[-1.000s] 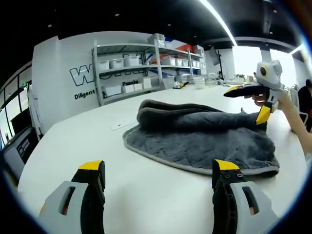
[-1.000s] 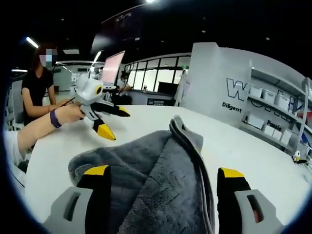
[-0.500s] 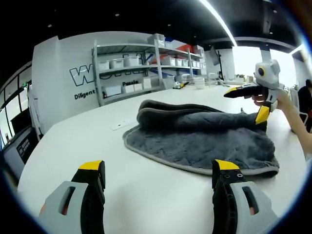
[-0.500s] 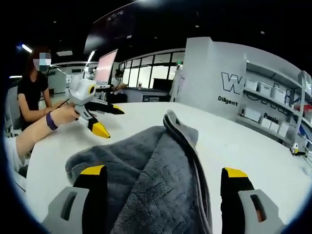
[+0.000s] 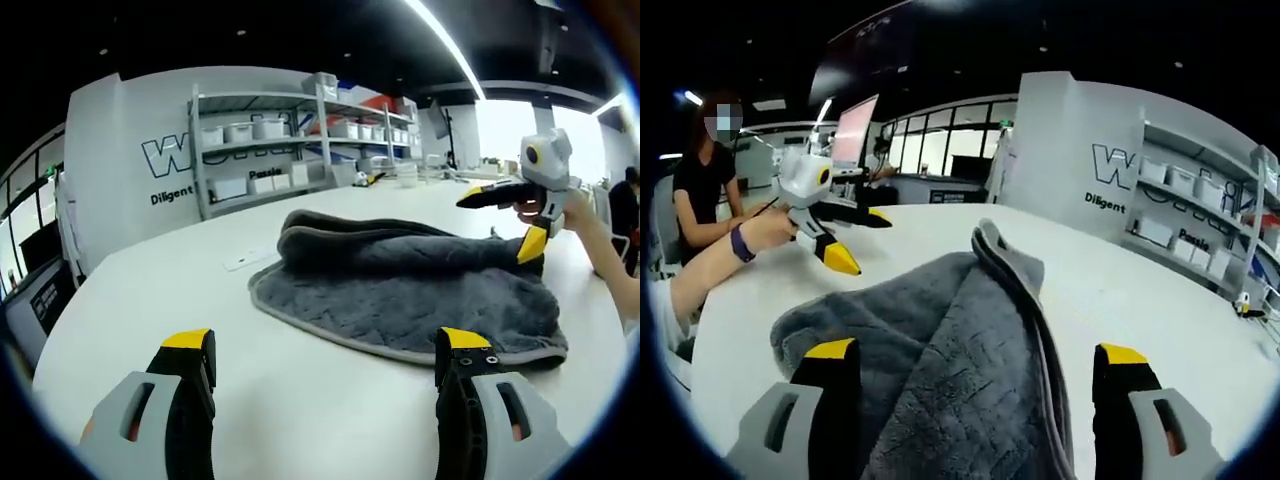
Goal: Open the folded towel by lifting each exposed corner and separating the folded layers until the towel lies flat within the target outline without major curled edges
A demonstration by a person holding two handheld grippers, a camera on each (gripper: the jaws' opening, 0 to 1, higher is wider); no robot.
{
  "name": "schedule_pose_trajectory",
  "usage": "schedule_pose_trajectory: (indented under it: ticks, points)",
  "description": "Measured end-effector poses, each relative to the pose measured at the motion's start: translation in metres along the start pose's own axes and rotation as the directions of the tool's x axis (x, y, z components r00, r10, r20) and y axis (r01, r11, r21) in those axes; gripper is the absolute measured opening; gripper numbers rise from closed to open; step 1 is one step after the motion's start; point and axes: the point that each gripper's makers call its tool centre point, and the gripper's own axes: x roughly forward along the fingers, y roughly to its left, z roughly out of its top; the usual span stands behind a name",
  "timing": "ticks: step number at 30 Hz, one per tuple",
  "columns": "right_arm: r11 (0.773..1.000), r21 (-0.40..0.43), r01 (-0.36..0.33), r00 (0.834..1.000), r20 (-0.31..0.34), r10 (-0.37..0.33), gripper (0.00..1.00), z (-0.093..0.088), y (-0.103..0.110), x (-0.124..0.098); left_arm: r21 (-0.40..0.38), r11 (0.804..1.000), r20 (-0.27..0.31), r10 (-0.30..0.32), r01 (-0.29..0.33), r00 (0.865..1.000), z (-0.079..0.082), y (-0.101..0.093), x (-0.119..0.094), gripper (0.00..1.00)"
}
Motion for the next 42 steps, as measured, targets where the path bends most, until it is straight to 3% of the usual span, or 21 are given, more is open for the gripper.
schedule_pose_trajectory:
  ticks: [9, 18, 23, 31, 42]
  points:
    - [1.000, -0.009, -0.008, 1.000, -0.009, 0.008, 0.97, -0.003, 0.002, 0.003, -0.016, 0.998, 0.029, -0.057, 0.057, 0.998, 0.005, -0.009, 0.002, 0.88]
    - [1.000, -0.018, -0.016, 1.000, -0.019, 0.015, 0.96, -0.007, 0.005, 0.008, 0.031, 0.990, 0.026, -0.138, 0.137, 0.990, 0.004, -0.030, 0.007, 0.84]
    - [1.000, -0.022, -0.021, 1.000, -0.023, 0.020, 0.96, -0.009, 0.009, 0.011, 0.041, 0.954, 0.044, -0.297, 0.296, 0.954, 0.007, -0.062, 0.004, 0.74]
    - [0.999, -0.030, -0.026, 0.999, -0.029, 0.025, 0.95, -0.012, 0.013, 0.014, 0.084, 0.927, 0.018, -0.368, 0.366, 0.929, 0.002, -0.083, 0.005, 0.73]
    - [0.999, -0.037, -0.025, 0.999, -0.032, 0.024, 0.93, -0.014, 0.013, 0.012, 0.097, 0.897, -0.087, -0.424, 0.431, 0.901, -0.021, -0.107, 0.009, 0.66]
